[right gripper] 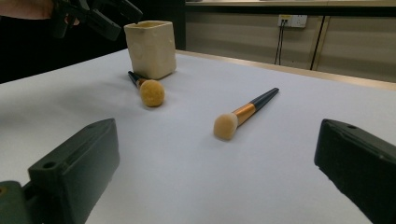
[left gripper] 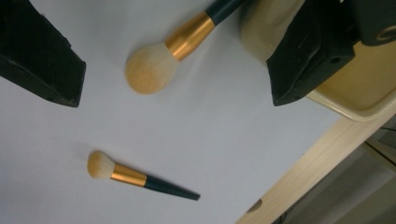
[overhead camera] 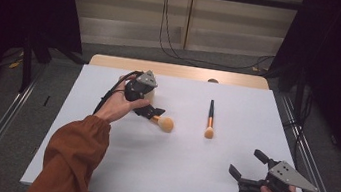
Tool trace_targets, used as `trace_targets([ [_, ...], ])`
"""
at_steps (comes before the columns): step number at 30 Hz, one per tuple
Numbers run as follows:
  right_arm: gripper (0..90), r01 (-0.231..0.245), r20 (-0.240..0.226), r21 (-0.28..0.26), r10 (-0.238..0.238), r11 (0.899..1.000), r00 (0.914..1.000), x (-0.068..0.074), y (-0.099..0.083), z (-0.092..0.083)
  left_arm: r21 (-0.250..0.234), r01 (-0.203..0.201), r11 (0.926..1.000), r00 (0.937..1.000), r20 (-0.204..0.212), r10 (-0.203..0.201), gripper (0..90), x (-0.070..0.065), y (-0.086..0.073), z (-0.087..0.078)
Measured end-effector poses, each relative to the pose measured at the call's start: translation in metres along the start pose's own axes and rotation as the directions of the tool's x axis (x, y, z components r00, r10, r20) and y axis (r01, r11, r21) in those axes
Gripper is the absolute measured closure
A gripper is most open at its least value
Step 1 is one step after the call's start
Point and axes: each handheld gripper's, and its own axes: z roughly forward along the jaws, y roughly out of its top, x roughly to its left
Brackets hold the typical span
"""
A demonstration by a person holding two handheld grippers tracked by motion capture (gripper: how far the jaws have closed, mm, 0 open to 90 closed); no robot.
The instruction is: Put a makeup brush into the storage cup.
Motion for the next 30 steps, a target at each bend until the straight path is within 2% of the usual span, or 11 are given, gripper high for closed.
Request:
trace_targets([
  [3,0.0,0.003,-0.001,0.002,-0.003,1.000,1.0000,0.000,0.000,0.000,0.048,-0.013,0.9988,0.9996,0.024,0.012,4.9,0.001,0.001,0.004],
  [4,0.0,0.005,-0.002,0.004,-0.005,1.000,1.0000,-0.001,0.000,0.000,0.081,-0.024,0.9964,0.9990,0.040,0.021,5.9,0.002,0.001,0.007],
  [8,0.0,0.002,-0.004,0.008,-0.002,1.000,1.0000,-0.001,-0.001,0.001,0.118,-0.041,0.9922,0.9982,0.049,0.035,5.9,0.003,0.000,0.011],
  [13,0.0,0.007,-0.010,0.010,-0.007,1.000,0.9999,-0.001,-0.001,0.001,0.183,-0.065,0.9809,0.9966,0.061,0.055,7.6,-0.001,0.000,0.018],
  [18,0.0,0.004,-0.012,0.014,-0.004,1.000,0.9999,0.000,-0.001,0.001,0.233,-0.061,0.9706,0.9947,0.094,0.040,8.3,0.001,0.000,0.022],
  [21,0.0,0.005,-0.015,0.013,-0.005,1.000,0.9999,0.000,-0.001,0.001,0.253,-0.099,0.9623,0.9915,0.108,0.074,10.2,0.001,-0.001,0.025],
  [22,0.0,0.004,-0.016,0.014,-0.003,1.000,0.9999,0.000,-0.001,0.001,0.255,-0.107,0.9610,0.9890,0.126,0.077,10.3,0.002,-0.002,0.027],
  [23,0.0,0.003,-0.015,0.015,-0.003,1.000,0.9999,0.000,-0.001,0.001,0.267,-0.108,0.9575,0.9865,0.148,0.070,10.7,0.002,-0.003,0.030],
  [25,0.0,0.005,-0.016,0.015,-0.005,1.000,0.9999,-0.001,-0.001,0.001,0.298,-0.129,0.9458,0.9854,0.145,0.089,10.7,0.001,-0.004,0.034],
  [29,0.0,0.004,-0.018,0.016,-0.004,1.000,0.9998,0.000,-0.001,0.001,0.324,-0.151,0.9340,0.9841,0.138,0.111,10.7,0.002,-0.005,0.039],
  [30,0.0,0.002,-0.019,0.016,-0.002,1.000,0.9998,0.000,-0.001,0.001,0.339,-0.161,0.9268,0.9825,0.144,0.118,10.6,0.004,-0.005,0.039],
])
